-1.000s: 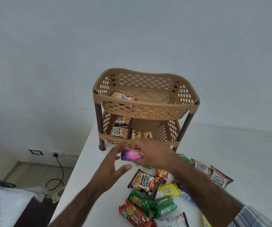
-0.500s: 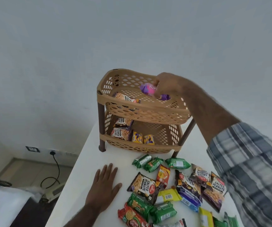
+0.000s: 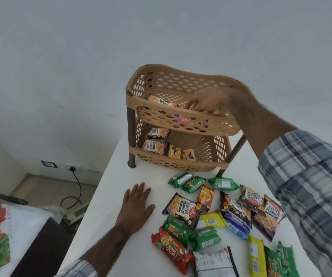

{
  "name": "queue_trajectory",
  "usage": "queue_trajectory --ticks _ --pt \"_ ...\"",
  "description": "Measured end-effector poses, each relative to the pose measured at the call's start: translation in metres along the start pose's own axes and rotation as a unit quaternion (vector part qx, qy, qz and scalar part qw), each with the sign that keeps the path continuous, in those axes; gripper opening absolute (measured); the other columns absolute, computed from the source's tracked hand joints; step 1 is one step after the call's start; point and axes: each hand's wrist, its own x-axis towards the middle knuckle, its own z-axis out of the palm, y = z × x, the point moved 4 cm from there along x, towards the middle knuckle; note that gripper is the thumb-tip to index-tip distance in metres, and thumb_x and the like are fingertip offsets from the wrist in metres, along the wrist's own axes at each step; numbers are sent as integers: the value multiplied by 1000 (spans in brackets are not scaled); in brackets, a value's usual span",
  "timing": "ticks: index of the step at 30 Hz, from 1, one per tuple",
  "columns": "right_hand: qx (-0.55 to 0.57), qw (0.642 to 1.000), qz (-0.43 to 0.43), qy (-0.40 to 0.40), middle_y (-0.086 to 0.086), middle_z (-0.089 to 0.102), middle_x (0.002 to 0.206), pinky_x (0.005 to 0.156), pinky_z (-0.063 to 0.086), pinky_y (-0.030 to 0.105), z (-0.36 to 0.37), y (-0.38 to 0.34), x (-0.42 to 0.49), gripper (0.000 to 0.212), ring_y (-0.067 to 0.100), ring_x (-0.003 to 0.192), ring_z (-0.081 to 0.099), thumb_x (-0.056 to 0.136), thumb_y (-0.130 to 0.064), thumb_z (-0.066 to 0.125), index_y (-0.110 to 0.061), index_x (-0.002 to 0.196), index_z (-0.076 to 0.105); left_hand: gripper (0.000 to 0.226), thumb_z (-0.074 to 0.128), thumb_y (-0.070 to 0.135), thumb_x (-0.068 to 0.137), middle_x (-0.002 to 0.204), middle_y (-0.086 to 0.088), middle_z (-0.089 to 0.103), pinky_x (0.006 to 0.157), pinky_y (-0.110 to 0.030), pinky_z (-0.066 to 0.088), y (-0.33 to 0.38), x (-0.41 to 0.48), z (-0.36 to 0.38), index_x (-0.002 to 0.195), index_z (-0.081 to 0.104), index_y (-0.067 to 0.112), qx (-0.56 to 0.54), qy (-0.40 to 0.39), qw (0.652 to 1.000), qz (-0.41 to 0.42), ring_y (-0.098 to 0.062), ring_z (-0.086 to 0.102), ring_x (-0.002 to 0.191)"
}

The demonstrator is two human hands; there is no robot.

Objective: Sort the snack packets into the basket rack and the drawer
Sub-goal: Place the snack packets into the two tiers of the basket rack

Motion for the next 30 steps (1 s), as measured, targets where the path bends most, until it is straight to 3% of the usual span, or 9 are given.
queue_trajectory --ticks 5,8,10,14,16,20,23,27,30 --pt "173 916 -118 342 -12 66 107 87 51 20 13 4 -76 29 0 98 62 88 -28 74 -25 116 68 61 48 58 98 156 4 41 116 -32 30 42 -16 -14 151 40 27 -109 -19 994 -5 -15 37 141" --pt "236 854 -90 455 -20 66 93 75 44 4 71 13 -134 12 -12 86 61 92 -23 67 -28 103 68 58 49 60 96 138 4 59 99 -32 46 58 -18 -13 143 49 27 -170 -35 982 -76 -13 52 122" --pt "287 850 -4 441 -19 67 88 67 42 5 132 29 -154 5 -13 78 61 95 -23 64 -26 97 68 57 53 58 95 131 1 63 90 -30 50 65 -10 -13 140 51 24 -210 -56 970 -113 -13 57 111" --pt "346 896 208 185 7 72 104 67 54 29 248 68 -149 36 16 87 69 93 -33 68 -9 119 65 58 55 52 96 129 -6 65 93 -32 50 76 7 -12 141 52 15 -224 -113 958 -139 -20 61 111" --pt "361 887 255 131 15 72 97 72 58 42 280 82 -141 43 26 82 70 92 -34 70 3 113 65 61 56 53 96 132 -8 64 95 -33 50 79 13 -12 141 52 13 -221 -125 957 -141 -23 61 115" --pt "436 848 263 148 18 74 80 64 61 52 299 96 -124 33 34 69 73 87 -27 75 6 88 71 66 58 57 94 133 -10 63 91 -31 47 85 16 -12 141 52 11 -208 -132 958 -146 -24 61 115" --pt "433 850 259 151 19 71 74 56 61 43 296 96 -115 28 32 62 69 86 -21 75 -1 71 64 64 57 57 94 131 -9 63 88 -32 46 89 15 -11 138 56 10 -194 -129 962 -140 -25 61 114" --pt "435 857 233 146 28 65 80 62 61 54 296 88 -107 16 34 66 66 87 -10 68 -5 75 57 47 51 52 99 101 -8 73 83 -43 53 98 9 -16 99 73 10 -241 -114 956 -125 -26 66 95" --pt "486 832 214 160 22 69 93 61 63 44 287 81 -115 6 34 81 71 94 -7 61 -1 92 62 61 50 63 95 120 -9 69 91 -40 53 94 1 -24 121 67 10 -271 -93 944 -162 -26 64 107"
